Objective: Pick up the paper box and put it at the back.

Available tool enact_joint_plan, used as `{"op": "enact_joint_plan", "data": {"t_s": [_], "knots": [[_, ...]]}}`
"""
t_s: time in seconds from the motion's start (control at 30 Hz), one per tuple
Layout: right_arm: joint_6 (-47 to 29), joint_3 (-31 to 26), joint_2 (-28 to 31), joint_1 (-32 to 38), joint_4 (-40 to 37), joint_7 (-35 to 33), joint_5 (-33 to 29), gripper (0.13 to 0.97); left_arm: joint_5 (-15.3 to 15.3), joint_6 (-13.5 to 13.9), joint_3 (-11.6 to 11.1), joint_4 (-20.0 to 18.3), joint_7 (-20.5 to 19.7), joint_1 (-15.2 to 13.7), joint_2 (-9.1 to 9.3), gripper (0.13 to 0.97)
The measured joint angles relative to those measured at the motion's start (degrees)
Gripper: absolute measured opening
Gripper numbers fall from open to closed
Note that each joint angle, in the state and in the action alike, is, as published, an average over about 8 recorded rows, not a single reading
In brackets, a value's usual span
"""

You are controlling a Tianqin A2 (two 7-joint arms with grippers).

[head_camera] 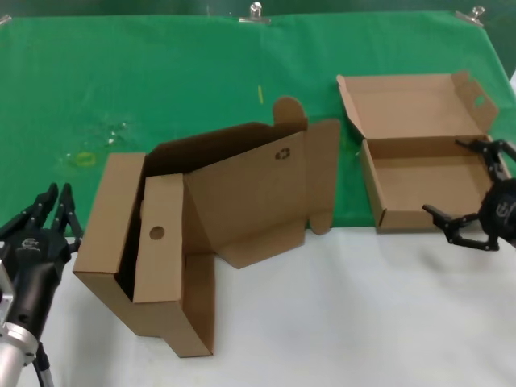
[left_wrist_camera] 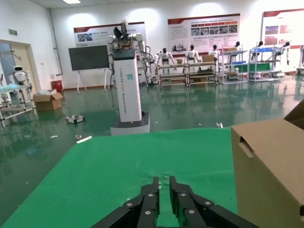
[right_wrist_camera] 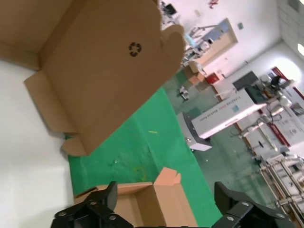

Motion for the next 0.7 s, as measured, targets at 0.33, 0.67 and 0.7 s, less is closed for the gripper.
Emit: {"op": "enact_joint_plan", "data": {"t_s": [0.33, 0.67, 0.7], "knots": [[5.1, -1.1, -3.0, -0.8, 0.9, 5.7, -0.6, 0.782, 0.0, 0.0, 0.0, 0.0, 0.0, 0.0, 0.0, 0.242], [10.3, -2.3, -6.2, -1.7, 1.9, 11.7, -1.1, 0.885, 0.0, 0.0, 0.0, 0.0, 0.0, 0.0, 0.0, 0.397], [10.8, -2.4, -6.5, -1.8, 2.0, 12.3, -1.1, 0.895, 0.0, 0.0, 0.0, 0.0, 0.0, 0.0, 0.0, 0.397]]}}
